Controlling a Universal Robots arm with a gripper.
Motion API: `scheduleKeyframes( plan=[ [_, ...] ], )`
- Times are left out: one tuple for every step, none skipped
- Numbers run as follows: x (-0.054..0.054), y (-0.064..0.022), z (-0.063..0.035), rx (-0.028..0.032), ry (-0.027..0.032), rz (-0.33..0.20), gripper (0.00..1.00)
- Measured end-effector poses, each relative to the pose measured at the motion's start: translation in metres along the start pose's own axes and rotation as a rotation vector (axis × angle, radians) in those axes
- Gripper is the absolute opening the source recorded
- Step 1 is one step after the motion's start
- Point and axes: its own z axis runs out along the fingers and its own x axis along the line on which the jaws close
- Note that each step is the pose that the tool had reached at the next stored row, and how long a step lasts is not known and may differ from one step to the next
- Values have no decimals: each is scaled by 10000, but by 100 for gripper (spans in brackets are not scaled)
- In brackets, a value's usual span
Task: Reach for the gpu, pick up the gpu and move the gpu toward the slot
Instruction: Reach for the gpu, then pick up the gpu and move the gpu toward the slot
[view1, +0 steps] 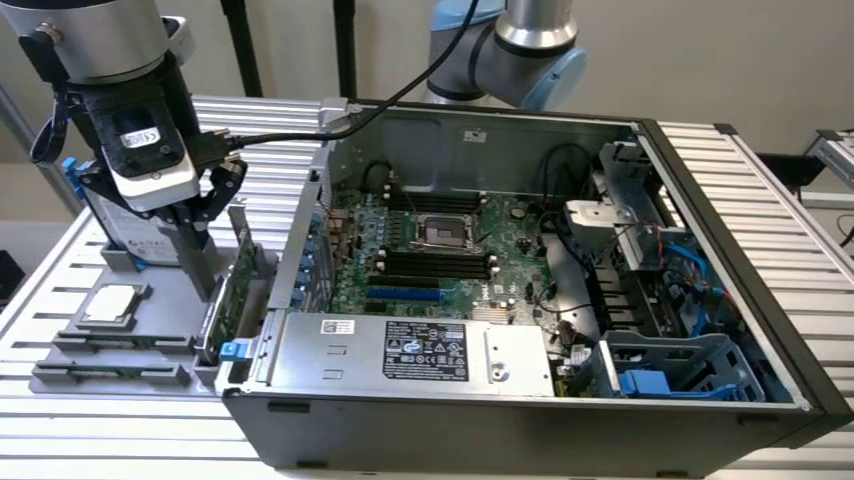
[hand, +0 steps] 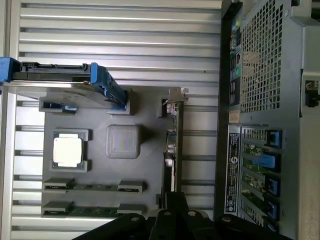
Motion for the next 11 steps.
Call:
scheduleKeyframes(
  plan=[
    [0, 0, 0, 0, 0, 0, 11],
    [0, 0, 0, 1, 1, 0, 11],
    [0, 0, 0, 1, 1, 0, 11],
    [0, 0, 0, 1, 1, 0, 11],
    [0, 0, 0, 0, 0, 0, 11],
    [0, 0, 0, 1, 0, 0, 11],
    [0, 0, 0, 1, 1, 0, 11],
    [0, 0, 0, 1, 0, 0, 11],
    [0, 0, 0, 0, 1, 0, 11],
    [0, 0, 0, 1, 1, 0, 11],
    [0, 0, 0, 1, 1, 0, 12]
  ],
)
